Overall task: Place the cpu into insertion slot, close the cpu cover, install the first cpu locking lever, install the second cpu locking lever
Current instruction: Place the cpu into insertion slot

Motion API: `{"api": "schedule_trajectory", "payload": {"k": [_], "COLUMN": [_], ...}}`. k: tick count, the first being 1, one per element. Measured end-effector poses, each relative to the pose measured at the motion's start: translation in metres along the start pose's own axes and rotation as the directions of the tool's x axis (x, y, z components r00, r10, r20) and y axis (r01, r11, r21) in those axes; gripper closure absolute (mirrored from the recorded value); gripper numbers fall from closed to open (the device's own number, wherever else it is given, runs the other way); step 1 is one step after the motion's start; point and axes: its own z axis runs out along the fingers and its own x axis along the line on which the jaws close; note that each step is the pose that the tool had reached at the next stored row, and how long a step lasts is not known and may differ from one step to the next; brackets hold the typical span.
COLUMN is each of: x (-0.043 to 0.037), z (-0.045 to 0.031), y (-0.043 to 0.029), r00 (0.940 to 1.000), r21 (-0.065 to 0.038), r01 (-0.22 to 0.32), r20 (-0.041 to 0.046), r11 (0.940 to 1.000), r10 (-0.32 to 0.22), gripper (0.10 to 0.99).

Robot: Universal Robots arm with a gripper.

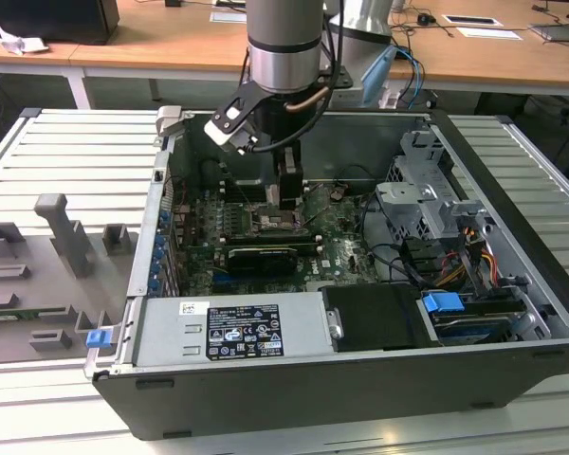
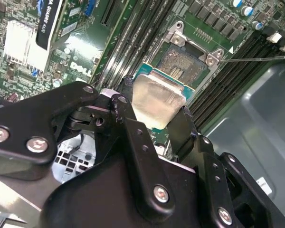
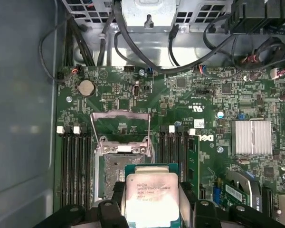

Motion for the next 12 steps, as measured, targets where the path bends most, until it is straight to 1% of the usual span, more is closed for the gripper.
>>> {"api": "schedule_trajectory", "payload": {"k": [4,6,7,8,9,12], "x": [0.0006,0.0031,0.0047,0.0092,0.0114,0.0159], "z": [0.0083,0.0134,0.0155,0.0198,0.0231,0.03], "y": [-0.002,-0.0025,-0.0027,-0.0031,-0.0033,-0.0039], "r00": [1.0,1.0,1.0,1.0,1.0,0.9999], "r21": [0.0,0.0,0.0,0.0,0.0,0.0], "r01": [0.0,0.0,0.0,0.0,-0.005,-0.013], "r20": [0.0,0.0001,0.0,0.0,0.0002,0.0011], "r11": [1.0,1.0,1.0,1.0,1.0,0.9999], "r10": [0.0,0.0,0.0,0.0,0.005,0.013], "gripper": [0.553,0.553,0.553,0.553,0.553,0.553]}}
